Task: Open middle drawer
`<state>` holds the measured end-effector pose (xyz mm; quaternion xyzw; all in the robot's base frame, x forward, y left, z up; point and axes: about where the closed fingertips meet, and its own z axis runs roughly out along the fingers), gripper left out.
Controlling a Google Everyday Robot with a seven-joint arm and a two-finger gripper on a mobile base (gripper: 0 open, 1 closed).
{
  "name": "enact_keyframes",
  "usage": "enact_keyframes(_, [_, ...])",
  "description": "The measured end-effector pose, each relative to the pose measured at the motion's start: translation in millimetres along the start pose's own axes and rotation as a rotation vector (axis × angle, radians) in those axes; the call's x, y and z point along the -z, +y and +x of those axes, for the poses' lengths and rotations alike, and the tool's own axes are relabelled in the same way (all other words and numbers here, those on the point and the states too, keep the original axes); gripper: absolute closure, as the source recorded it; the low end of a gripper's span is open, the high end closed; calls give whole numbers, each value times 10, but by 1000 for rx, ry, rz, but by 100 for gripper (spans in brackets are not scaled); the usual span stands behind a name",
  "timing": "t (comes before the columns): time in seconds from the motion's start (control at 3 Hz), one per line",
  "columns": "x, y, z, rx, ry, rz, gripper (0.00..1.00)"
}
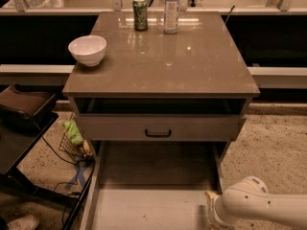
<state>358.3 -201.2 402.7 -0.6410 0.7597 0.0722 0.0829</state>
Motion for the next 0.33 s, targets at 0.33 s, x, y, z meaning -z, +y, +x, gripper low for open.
enact_keyframes(0.33, [0,0,0,0,0,0,0])
